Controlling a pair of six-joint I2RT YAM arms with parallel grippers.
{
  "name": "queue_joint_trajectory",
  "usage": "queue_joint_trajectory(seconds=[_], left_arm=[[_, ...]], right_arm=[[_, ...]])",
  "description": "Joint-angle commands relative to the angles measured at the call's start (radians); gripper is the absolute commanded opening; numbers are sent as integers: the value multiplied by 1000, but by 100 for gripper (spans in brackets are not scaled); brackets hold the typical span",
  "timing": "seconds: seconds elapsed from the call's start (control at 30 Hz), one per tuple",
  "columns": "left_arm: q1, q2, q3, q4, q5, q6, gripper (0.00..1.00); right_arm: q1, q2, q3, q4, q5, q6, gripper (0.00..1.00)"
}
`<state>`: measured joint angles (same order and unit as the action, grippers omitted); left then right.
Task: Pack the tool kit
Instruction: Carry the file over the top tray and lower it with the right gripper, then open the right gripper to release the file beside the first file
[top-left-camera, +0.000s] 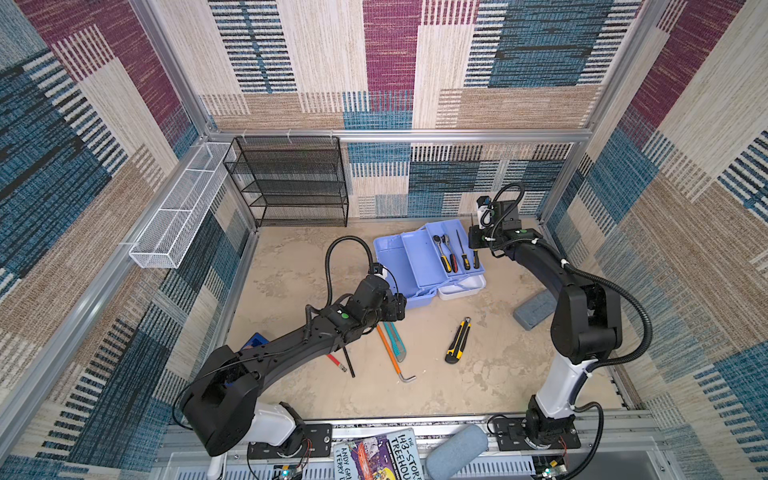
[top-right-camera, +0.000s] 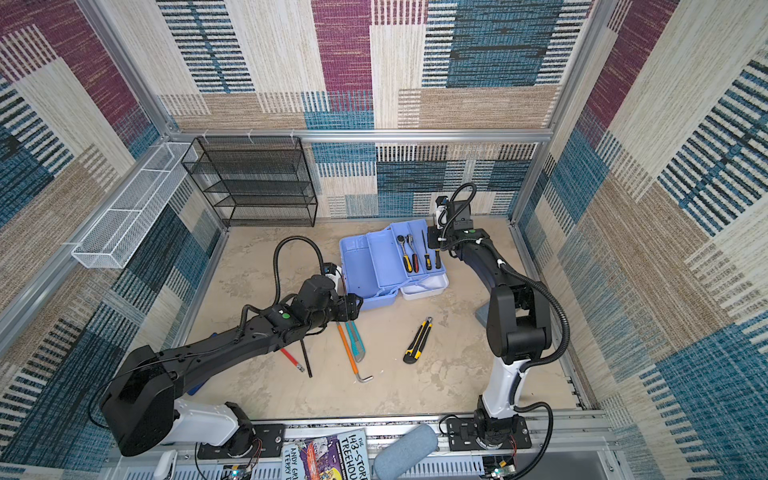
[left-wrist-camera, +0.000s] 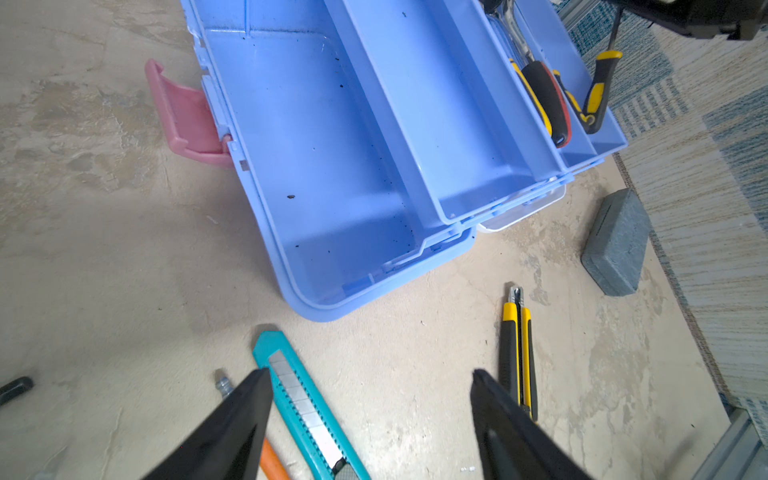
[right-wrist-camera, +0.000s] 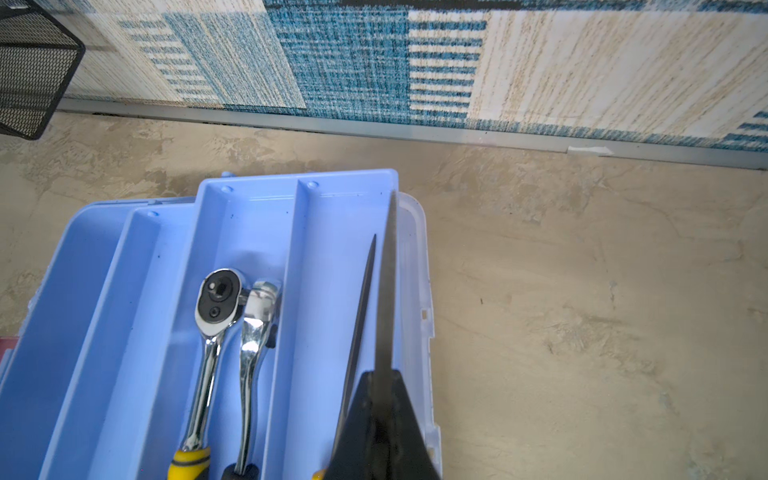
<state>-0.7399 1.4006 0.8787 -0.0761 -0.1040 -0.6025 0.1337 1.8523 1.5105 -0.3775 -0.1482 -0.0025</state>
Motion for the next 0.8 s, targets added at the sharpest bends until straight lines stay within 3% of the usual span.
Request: queue_joint_trajectory(seconds=[0.0,0.13,0.47,0.7,0.77], left_arm=[[4,-2,1,6,-6,-8,78],[6,0,4,7,0,-12,78],[7,5,6,8,10,-20,78],[8,9,-1,6,11,-22,78],[10,10,-2,4,8,-26,78]], right_arm=[[2,-5,-13,17,-25,9,19],[2,-34,-21,29,-42,17,33],[1,-128,-67,56,-24,40,44],[2,-268,-235,109,-40,100,51],[2,-312,-286,105,-21,123,57]])
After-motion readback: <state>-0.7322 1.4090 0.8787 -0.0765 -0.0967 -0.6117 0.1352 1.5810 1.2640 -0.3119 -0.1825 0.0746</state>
